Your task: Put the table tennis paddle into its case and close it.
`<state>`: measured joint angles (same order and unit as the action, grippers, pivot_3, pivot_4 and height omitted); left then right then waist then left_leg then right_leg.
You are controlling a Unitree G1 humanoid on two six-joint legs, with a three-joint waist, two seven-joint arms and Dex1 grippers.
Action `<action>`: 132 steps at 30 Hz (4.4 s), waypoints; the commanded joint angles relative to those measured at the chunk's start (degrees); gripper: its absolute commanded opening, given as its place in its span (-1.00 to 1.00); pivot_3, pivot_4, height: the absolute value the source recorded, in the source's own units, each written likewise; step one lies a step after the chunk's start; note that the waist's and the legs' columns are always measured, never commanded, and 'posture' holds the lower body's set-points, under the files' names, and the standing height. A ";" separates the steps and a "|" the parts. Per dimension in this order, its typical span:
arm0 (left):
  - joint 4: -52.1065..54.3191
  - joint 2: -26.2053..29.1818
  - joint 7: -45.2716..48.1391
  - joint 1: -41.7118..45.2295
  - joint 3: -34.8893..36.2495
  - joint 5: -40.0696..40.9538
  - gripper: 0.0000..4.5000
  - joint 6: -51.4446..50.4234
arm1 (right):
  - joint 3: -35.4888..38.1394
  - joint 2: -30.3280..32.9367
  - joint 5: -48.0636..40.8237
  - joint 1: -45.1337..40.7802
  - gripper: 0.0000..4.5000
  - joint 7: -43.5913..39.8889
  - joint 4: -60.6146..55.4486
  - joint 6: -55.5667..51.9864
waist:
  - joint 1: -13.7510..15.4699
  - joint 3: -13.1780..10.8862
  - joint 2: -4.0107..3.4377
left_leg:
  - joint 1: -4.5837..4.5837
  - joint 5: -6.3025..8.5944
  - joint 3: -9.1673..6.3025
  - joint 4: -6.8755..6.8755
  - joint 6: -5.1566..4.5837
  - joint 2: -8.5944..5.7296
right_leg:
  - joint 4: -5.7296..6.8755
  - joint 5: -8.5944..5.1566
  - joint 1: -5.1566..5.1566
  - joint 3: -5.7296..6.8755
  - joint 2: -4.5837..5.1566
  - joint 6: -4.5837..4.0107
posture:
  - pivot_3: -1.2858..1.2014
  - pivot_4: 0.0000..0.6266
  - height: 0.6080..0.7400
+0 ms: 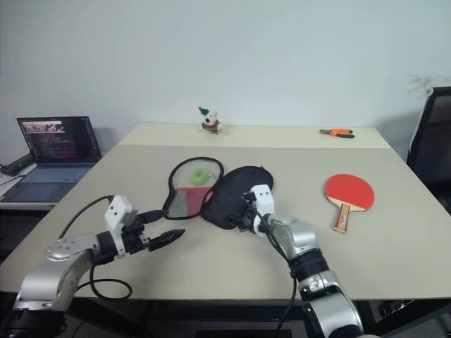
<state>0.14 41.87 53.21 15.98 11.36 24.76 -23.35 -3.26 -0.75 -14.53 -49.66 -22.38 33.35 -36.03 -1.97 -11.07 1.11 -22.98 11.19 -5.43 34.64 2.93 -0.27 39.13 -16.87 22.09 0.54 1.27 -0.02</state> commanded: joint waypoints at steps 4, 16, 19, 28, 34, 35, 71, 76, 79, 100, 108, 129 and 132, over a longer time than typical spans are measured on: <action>9.75 5.83 5.89 -2.83 4.69 9.85 1.00 -9.44 | 1.30 -3.75 1.53 -7.00 0.98 0.74 11.08 8.17 | -0.38 0.00 0.01 | 0.03 0.00 0.04 -0.01 0.00 0.03 | 0.01 0.00 0.00 -0.02 0.00 -0.01 | 0.03 -0.52 1.00; 15.71 11.87 9.95 -5.60 7.07 15.44 1.00 -14.21 | 7.42 -5.54 0.29 -11.46 0.12 2.62 19.68 9.62 | -1.16 0.00 0.00 | 0.04 0.00 0.06 -0.10 0.00 0.09 | 0.01 0.02 0.05 -0.05 -0.03 -0.07 | 0.03 -0.52 1.00; 16.96 12.10 9.82 -4.84 7.30 16.86 1.00 -15.07 | 8.82 -5.42 -0.21 -11.66 -0.36 2.83 20.08 8.37 | -1.16 0.00 0.00 | 0.04 0.00 0.10 -0.15 -0.01 0.09 | -0.01 0.02 0.07 -0.08 -0.02 -0.07 | 0.03 -0.52 1.00; 16.43 11.32 9.51 -2.94 6.16 16.95 1.00 -14.71 | 9.73 -2.01 -1.19 -10.42 -0.98 1.14 15.95 2.39 | -0.96 0.00 0.01 | 0.02 0.00 0.10 -0.17 -0.01 0.09 | -0.01 0.02 0.09 -0.07 -0.04 -0.08 | 0.03 -0.52 1.00; 13.06 11.84 10.33 -1.13 6.35 15.50 1.00 -13.53 | 6.18 6.42 -0.99 -5.15 -0.98 -4.77 2.87 -9.52 | -0.33 0.00 0.00 | -0.02 0.01 0.11 -0.17 -0.01 0.03 | -0.05 0.01 0.09 -0.06 -0.04 -0.07 | 0.03 -0.52 1.00; 12.19 11.99 10.49 -0.93 6.49 15.14 1.00 -13.17 | 5.62 7.85 -1.07 -4.10 -0.98 -5.48 0.49 -11.39 | -0.32 0.00 0.00 | -0.02 0.01 0.10 -0.17 -0.02 0.03 | -0.05 0.01 0.10 -0.05 -0.04 -0.07 | 0.03 -0.52 1.00; 4.11 10.08 13.19 4.17 0.35 8.92 1.00 -6.45 | -1.12 30.43 -1.79 0.74 -0.90 -20.40 -7.96 -21.30 | -0.07 -0.01 0.02 | 0.00 0.02 0.24 -0.20 -0.03 0.05 | -0.05 -0.11 0.14 -0.05 -0.07 0.15 | 0.03 -0.52 1.00; 5.02 9.64 12.34 5.04 -0.11 8.93 1.00 -7.59 | -0.59 31.08 -1.58 0.23 -0.27 -20.28 -7.44 -20.68 | -0.02 0.00 0.02 | 0.00 0.02 0.24 -0.20 -0.03 0.05 | -0.04 -0.11 0.13 -0.04 -0.08 0.15 | 0.03 -0.52 1.00; 5.51 8.76 11.41 5.88 -0.90 9.03 1.00 -8.07 | -0.38 32.07 -1.09 0.10 0.21 -20.22 -7.87 -19.46 | 0.02 0.00 0.02 | 0.00 0.02 0.25 -0.19 -0.03 0.04 | -0.04 -0.09 0.12 -0.05 -0.09 0.14 | 0.03 -0.52 1.00; 2.54 6.37 11.49 12.36 -5.12 6.92 1.00 -7.16 | 17.88 31.18 4.44 5.73 0.99 10.85 -12.34 -14.10 | 0.02 -0.01 0.03 | -0.02 0.02 0.40 -0.16 -0.04 -0.03 | 0.00 0.02 0.16 -0.08 -0.10 -0.03 | 0.03 -0.52 1.00; 0.72 6.40 13.21 13.93 -5.72 5.67 1.00 -5.98 | 20.67 25.97 2.96 7.24 0.99 15.57 -13.97 -18.45 | -0.08 -0.01 0.03 | 0.01 0.03 0.46 -0.16 -0.05 -0.01 | 0.01 0.02 0.16 -0.10 -0.13 -0.03 | 0.03 -0.52 1.00; 0.29 6.18 13.05 12.20 -5.02 5.11 1.00 -4.53 | 16.92 25.33 7.36 2.42 -0.37 16.62 1.31 -5.63 | -0.36 0.05 0.12 | 0.07 0.03 0.63 0.18 -0.08 0.00 | -0.01 0.18 0.00 -0.28 -0.15 0.25 | 0.03 -0.52 1.00; 0.23 6.36 12.86 11.93 -4.65 5.24 1.00 -4.46 | 17.69 25.37 7.38 1.95 -0.52 18.24 0.61 -3.65 | -0.17 0.07 0.17 | 0.06 0.02 0.69 0.24 -0.09 -0.04 | -0.07 0.29 -0.02 -0.39 -0.13 0.44 | 0.03 -0.52 1.00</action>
<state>-0.19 47.47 65.87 27.65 4.77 30.00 -28.57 12.91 23.72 -7.92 -47.15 -5.95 34.68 -42.73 -2.14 -11.00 1.29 -22.92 11.21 -4.70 34.89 2.84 -0.34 39.05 -16.54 22.07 0.09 1.16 0.51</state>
